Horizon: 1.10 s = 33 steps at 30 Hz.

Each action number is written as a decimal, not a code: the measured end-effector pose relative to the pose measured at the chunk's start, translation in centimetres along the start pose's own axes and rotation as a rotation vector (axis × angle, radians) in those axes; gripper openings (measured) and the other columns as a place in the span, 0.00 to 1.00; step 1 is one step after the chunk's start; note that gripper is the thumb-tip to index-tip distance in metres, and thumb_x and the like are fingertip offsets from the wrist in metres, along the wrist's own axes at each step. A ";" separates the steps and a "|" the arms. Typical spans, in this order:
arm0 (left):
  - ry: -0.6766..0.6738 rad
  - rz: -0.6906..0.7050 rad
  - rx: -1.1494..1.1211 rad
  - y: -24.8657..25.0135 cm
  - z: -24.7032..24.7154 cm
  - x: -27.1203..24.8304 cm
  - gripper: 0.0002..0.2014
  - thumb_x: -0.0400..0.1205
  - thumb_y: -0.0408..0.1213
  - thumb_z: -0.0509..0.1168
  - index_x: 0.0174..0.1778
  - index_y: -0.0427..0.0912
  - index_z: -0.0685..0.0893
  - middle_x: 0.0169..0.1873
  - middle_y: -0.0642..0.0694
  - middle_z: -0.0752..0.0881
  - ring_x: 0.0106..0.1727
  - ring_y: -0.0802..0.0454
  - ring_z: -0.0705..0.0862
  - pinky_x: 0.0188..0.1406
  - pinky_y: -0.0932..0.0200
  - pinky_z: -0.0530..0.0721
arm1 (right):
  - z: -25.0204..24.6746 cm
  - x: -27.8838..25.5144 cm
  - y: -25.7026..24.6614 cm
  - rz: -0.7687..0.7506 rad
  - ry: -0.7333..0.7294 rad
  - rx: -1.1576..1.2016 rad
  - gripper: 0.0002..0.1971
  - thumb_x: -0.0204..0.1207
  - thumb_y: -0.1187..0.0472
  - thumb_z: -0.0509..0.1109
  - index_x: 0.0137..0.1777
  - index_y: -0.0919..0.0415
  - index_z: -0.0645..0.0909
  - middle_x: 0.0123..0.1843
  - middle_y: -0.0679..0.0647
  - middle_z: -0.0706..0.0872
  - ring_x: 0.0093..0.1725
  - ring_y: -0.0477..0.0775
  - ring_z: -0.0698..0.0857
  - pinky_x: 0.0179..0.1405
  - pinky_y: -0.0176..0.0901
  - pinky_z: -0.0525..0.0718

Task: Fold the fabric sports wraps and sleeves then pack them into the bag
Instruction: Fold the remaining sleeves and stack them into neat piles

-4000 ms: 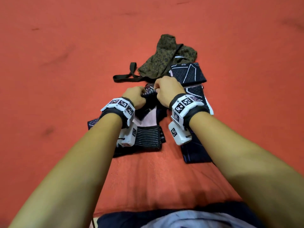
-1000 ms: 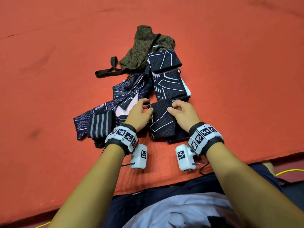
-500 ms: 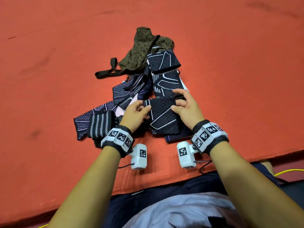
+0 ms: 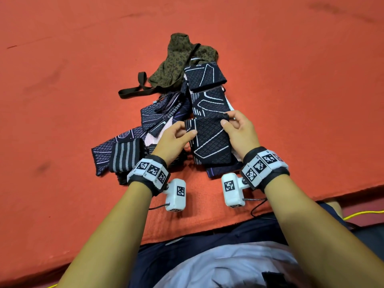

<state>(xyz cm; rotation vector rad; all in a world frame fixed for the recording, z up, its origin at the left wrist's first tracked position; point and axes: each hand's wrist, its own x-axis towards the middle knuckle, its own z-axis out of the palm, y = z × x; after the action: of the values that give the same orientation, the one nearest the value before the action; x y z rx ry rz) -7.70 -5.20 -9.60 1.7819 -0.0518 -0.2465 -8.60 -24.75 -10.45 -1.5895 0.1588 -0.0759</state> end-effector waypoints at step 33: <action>-0.183 -0.260 0.199 -3.3 3.7 0.0 0.37 0.68 0.27 0.81 0.73 0.48 0.77 0.54 0.43 0.83 0.44 0.47 0.90 0.54 0.45 0.90 | -3.1 0.5 2.8 0.241 -0.038 -0.655 0.22 0.70 0.71 0.72 0.62 0.52 0.83 0.63 0.56 0.85 0.62 0.60 0.85 0.65 0.51 0.83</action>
<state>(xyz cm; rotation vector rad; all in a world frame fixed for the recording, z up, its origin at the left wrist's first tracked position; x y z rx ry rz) -8.73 -7.99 -13.56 1.9588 0.0259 -0.6096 -8.75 -27.98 -13.19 -2.2079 0.3716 0.2155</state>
